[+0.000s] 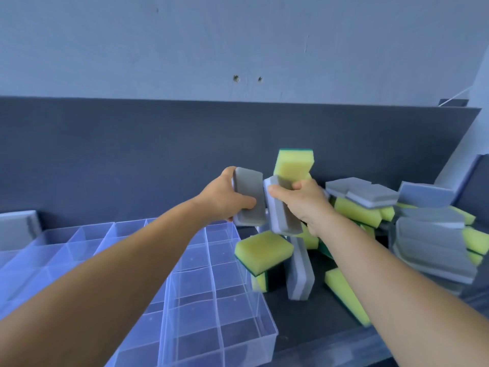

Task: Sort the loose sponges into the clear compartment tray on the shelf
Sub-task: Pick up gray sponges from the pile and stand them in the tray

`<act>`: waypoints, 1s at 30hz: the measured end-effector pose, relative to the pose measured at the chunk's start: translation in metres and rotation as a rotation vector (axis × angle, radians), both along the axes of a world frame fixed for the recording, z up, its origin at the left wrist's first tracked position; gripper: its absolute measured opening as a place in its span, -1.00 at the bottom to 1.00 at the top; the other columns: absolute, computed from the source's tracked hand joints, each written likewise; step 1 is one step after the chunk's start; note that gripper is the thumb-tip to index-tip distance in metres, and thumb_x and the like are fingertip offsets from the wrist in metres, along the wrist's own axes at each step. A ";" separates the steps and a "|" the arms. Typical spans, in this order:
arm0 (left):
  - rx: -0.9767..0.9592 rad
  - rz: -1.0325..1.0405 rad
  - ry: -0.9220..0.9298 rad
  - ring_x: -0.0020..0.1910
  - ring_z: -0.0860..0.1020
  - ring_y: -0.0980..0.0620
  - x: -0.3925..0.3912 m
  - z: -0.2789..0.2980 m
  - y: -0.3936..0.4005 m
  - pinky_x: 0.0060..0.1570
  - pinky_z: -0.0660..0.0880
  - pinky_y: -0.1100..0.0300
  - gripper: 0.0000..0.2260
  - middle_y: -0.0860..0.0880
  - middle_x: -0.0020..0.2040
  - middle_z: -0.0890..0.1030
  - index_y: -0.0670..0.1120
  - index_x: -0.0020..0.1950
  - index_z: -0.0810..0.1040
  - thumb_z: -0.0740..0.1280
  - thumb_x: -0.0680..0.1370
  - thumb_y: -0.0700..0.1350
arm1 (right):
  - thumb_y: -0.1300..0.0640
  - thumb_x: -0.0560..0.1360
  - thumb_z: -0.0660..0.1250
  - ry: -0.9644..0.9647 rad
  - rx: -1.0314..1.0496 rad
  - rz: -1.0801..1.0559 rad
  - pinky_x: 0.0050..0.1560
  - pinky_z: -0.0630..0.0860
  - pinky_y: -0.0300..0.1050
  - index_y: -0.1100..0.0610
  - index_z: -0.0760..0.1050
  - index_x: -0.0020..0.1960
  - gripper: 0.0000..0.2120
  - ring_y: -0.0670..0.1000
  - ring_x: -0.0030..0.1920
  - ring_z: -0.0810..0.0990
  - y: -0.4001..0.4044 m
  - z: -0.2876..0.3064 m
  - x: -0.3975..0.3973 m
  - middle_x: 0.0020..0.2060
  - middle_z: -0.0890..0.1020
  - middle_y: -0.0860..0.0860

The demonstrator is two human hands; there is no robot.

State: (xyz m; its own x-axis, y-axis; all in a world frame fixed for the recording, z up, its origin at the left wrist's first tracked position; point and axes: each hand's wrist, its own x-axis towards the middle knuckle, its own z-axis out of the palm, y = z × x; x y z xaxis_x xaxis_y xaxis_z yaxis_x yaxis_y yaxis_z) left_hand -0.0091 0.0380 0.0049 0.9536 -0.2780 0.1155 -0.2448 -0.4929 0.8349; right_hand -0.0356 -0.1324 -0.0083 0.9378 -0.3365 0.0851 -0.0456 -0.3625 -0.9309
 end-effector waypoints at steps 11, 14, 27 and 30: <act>0.090 0.151 -0.120 -0.02 0.51 -0.04 -0.015 0.010 0.016 -0.10 0.44 0.13 -0.57 -0.01 0.02 0.51 0.01 0.30 0.36 0.40 0.48 -0.07 | -0.06 0.27 0.40 0.342 -0.536 0.154 -0.22 0.43 -0.12 0.14 0.48 -0.24 -0.73 0.11 -0.27 0.57 -0.002 0.036 -0.016 -0.28 0.57 0.07; 0.071 0.158 -0.114 -0.03 0.52 -0.04 -0.019 0.011 0.023 -0.10 0.46 0.11 -0.59 -0.01 0.02 0.53 0.02 0.28 0.37 0.40 0.48 -0.08 | -0.04 0.29 0.38 0.256 -0.499 0.085 -0.27 0.36 -0.14 0.15 0.42 -0.23 -0.73 0.11 -0.29 0.50 -0.002 0.046 -0.018 -0.28 0.53 0.07; -0.016 0.125 -0.245 -0.09 0.52 -0.01 -0.044 0.017 0.071 -0.01 0.56 0.11 -0.53 0.10 0.02 0.48 0.09 0.34 0.36 0.38 0.49 -0.22 | -0.11 0.36 0.44 -0.247 -0.338 0.234 -0.17 0.40 -0.16 -0.10 0.32 0.24 -0.49 -0.04 0.00 0.48 0.055 0.043 -0.030 0.06 0.45 -0.14; -0.013 0.194 -0.273 -0.11 0.50 0.04 -0.051 0.019 0.104 -0.04 0.54 0.14 -0.59 0.08 0.06 0.49 0.08 0.32 0.42 0.36 0.50 -0.17 | -0.08 0.39 0.43 -0.302 -0.357 0.288 -0.18 0.43 -0.20 -0.08 0.38 0.21 -0.56 -0.04 -0.03 0.50 0.085 0.044 -0.030 0.02 0.50 -0.12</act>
